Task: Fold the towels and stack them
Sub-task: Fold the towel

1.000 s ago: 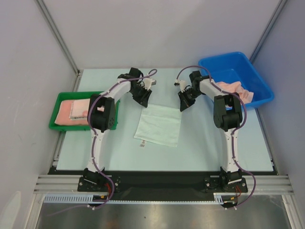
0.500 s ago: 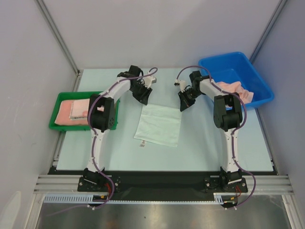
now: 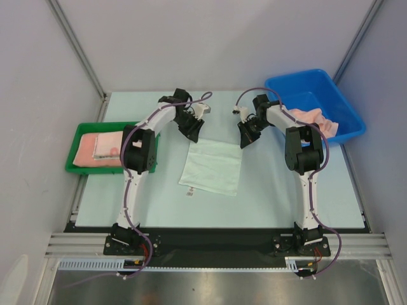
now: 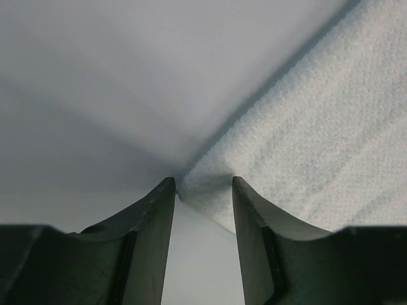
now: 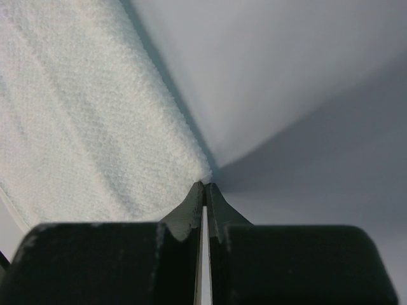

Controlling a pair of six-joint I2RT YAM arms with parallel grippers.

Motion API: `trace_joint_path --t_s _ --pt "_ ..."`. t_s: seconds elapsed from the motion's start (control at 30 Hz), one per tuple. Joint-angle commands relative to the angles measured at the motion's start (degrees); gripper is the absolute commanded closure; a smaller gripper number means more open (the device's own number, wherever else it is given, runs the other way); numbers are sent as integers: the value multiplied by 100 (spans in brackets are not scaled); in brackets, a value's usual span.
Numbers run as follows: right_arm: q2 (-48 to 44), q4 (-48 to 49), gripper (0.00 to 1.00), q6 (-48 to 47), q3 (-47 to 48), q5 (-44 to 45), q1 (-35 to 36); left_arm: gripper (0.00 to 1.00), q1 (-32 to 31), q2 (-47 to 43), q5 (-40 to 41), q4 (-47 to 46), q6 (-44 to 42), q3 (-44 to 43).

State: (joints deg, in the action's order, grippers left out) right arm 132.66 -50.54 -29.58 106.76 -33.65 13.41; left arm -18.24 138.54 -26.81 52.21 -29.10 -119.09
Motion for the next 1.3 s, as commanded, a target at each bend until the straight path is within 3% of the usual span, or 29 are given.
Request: trace_joint_path --t_s 0.0,0.07,0.17,0.2,0.3,0.47,0.73,1.03,1.17,1.27 --pt "102 1 99 -30 187 -72 -5 54 5 50 -53 106 -236 -88" --pt "111 -8 99 -39 196 -63 -5 57 5 94 122 27 -201 -71" --pt "102 53 100 -56 187 -45 -22 69 5 208 97 79 -210 -184" --pt "93 114 100 -56 187 -28 -14 80 5 217 18 88 -201 -211" --pt "41 273 100 -39 249 139 -14 100 -4 104 -79 44 -105 -238" --pt "-354 554 100 23 214 420 -14 100 -13 -388 -167 -376 255 -107" --pt "-1619 1407 100 163 -1007 877 100 100 -13 -1267 264 -721 318 438" --pt "-2701 1732 100 523 -2228 1492 609 100 -13 -2506 308 -1484 528 2264" --pt "-3272 1942 100 813 -2949 1633 821 100 -30 -2867 317 -1415 616 2820" --pt "-3633 2170 100 1085 -3545 1686 1014 100 -92 -3568 386 -1687 756 3584"
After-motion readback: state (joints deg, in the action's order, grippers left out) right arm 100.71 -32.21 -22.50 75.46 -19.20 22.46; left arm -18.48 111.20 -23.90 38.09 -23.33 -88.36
